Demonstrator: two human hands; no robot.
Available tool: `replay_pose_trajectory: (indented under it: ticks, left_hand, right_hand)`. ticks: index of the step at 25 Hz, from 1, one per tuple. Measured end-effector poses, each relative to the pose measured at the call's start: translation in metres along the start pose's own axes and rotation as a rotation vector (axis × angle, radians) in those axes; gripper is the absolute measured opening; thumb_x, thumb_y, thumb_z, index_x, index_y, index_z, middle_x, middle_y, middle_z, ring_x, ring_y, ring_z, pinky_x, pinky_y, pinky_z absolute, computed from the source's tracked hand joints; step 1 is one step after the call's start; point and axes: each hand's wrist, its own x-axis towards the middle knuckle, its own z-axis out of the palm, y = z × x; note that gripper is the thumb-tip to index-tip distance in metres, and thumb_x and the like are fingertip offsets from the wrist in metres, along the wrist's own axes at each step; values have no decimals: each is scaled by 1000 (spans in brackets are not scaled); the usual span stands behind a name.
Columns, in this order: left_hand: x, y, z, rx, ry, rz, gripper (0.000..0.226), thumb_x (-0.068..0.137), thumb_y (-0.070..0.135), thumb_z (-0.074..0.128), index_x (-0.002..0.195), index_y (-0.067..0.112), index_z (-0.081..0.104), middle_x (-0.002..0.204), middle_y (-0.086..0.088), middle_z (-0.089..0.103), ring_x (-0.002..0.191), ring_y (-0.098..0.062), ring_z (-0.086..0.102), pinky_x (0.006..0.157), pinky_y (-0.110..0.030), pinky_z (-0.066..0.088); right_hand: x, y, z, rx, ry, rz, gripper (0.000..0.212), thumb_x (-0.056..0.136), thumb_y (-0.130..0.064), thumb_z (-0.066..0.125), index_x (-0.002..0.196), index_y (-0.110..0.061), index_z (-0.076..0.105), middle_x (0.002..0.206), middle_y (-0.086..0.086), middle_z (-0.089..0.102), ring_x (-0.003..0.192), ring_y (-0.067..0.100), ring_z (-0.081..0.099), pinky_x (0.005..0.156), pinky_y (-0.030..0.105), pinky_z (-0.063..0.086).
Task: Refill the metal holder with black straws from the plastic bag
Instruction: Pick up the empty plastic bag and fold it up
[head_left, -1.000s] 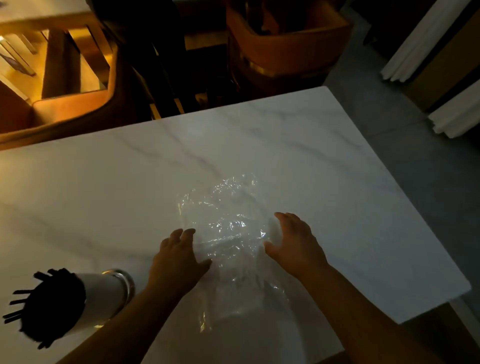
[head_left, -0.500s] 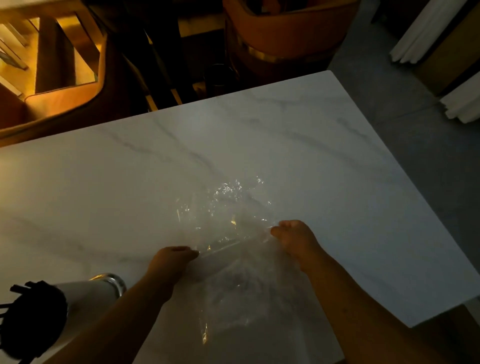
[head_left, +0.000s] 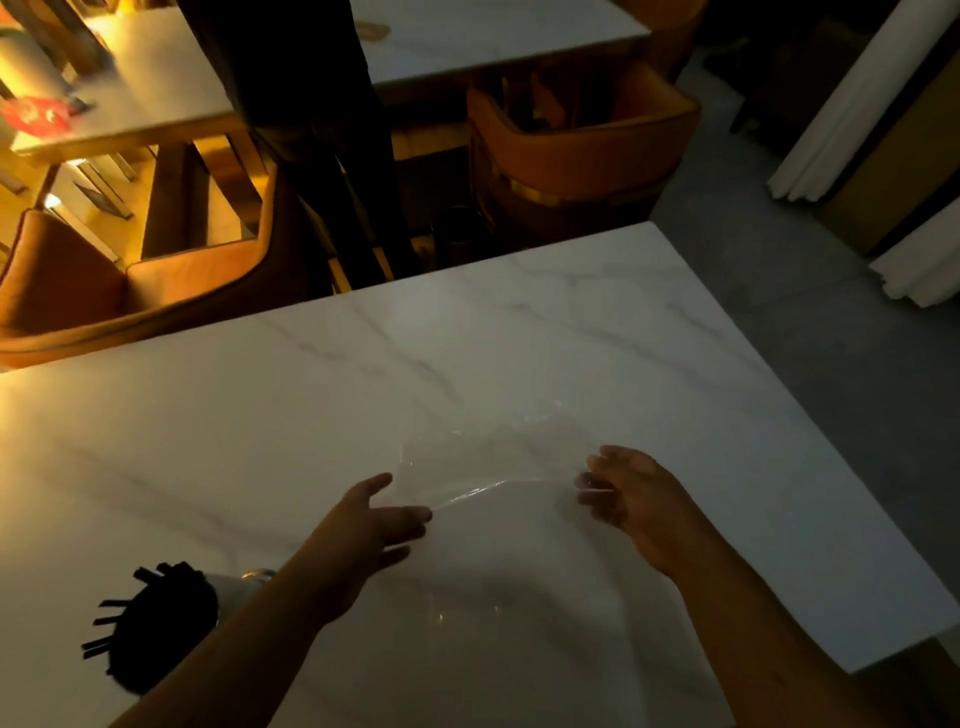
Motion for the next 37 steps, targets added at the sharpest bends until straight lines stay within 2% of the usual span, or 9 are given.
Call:
replay_pose_trajectory:
  ticks: [3, 11, 14, 16, 21, 25, 29, 33, 37]
  left_hand:
    - [-20, 20, -5, 148, 63, 230, 73, 77, 16, 88, 134, 38, 48, 99, -2, 82, 97, -21, 76, 92, -42, 58]
    - [-86, 89, -23, 798, 202, 867, 6, 89, 37, 76, 88, 41, 72, 84, 18, 69, 77, -1, 63, 67, -24, 46]
    - [-121, 105, -24, 951, 264, 1170, 11, 92, 39, 71, 100, 32, 76, 100, 8, 63, 97, -13, 56, 82, -31, 46]
    - [-145, 112, -24, 982, 275, 1289, 15, 93, 38, 72, 102, 28, 78, 106, 3, 64, 107, -19, 53, 88, -35, 44]
    - [-185, 111, -35, 945, 279, 1520, 34, 86, 39, 78, 116, 25, 72, 122, -2, 65, 118, -24, 54, 95, -37, 42]
    - [-176, 89, -50, 775, 288, 1274, 107, 70, 56, 87, 155, 32, 26, 164, -5, 33, 148, -29, 33, 115, -51, 35]
    - [-175, 64, -41, 497, -197, 750, 131, 55, 65, 90, 158, 35, 15, 167, -7, 29, 147, -32, 38, 112, -52, 41]
    - [-201, 50, -24, 322, -744, 428, 91, 74, 48, 88, 150, 20, 46, 132, -9, 71, 102, -23, 75, 81, -35, 61]
    - [-228, 38, 6, 273, -821, 465, 29, 88, 40, 74, 106, 17, 78, 94, -4, 80, 62, -14, 65, 60, -30, 52]
  right_hand:
    - [-29, -20, -2, -55, -68, -144, 63, 93, -1, 72, 141, -32, 45, 105, 18, 78, 97, 32, 74, 90, 45, 57]
    - [-146, -65, -1, -658, 289, -470, 23, 94, -13, 70, 94, -35, 74, 89, 5, 73, 79, 19, 69, 69, 27, 54]
    - [-199, -65, 22, -1067, 541, -655, 42, 81, -39, 77, 122, -36, 67, 126, 4, 60, 125, 28, 52, 100, 42, 50]
    - [-227, -61, 52, -1120, 449, -717, 64, 77, -50, 77, 137, -34, 61, 138, 3, 59, 134, 29, 47, 111, 48, 42]
    - [-260, -50, 113, -927, 419, -662, 20, 98, -35, 61, 112, -27, 72, 104, -4, 74, 92, 15, 68, 81, 33, 58]
    - [-295, -42, 114, -472, 388, -596, 12, 100, -24, 63, 98, -23, 74, 96, -2, 78, 85, 15, 75, 78, 31, 61]
    - [-342, -32, 90, -103, 169, -492, 16, 105, -16, 57, 110, -16, 72, 102, 8, 81, 92, 27, 80, 78, 38, 64]
    - [-378, -15, 56, 102, 108, -451, 19, 106, -15, 55, 117, -11, 70, 110, 14, 80, 98, 37, 78, 80, 44, 63]
    - [-399, 6, 23, 99, 209, -435, 25, 108, -25, 52, 107, -18, 77, 97, 13, 77, 71, 25, 71, 62, 36, 58]
